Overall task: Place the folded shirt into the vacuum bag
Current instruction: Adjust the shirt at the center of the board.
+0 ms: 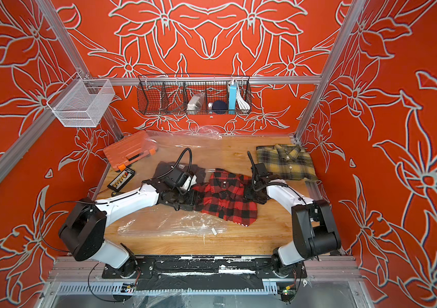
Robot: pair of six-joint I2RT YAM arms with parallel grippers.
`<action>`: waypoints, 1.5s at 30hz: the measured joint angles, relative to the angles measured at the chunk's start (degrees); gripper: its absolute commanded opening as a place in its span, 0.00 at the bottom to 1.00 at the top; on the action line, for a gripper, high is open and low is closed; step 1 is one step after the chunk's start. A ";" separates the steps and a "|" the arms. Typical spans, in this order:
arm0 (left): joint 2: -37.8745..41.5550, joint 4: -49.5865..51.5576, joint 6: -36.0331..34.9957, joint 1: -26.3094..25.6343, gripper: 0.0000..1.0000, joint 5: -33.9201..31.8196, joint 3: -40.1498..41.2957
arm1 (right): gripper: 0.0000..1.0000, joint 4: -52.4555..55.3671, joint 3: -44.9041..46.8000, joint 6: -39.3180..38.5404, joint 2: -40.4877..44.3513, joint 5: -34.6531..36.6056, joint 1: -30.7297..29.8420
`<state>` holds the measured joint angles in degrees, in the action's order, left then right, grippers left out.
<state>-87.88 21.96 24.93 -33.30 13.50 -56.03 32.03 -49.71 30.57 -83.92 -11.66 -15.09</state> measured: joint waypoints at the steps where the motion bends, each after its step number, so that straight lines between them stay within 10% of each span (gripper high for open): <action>1: -0.07 0.79 -0.35 0.37 0.70 -1.01 -1.03 | 0.71 0.39 0.07 0.09 1.14 0.39 0.07; 16: -14.10 5.09 -3.21 2.27 0.61 -3.63 -12.04 | 0.56 3.78 0.70 -1.81 4.28 5.66 0.13; 26: -19.63 0.15 -3.61 1.92 0.15 4.07 -16.17 | 0.07 -1.25 0.70 -4.42 3.91 3.43 0.42; 45: -13.79 -7.19 -8.76 2.51 0.03 20.15 -22.64 | 0.00 -12.00 6.08 0.87 19.65 -7.82 9.16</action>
<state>-101.67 14.76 16.16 -30.79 33.65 -78.67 20.03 -43.64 31.44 -64.27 -19.49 -5.93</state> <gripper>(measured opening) 0.047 0.054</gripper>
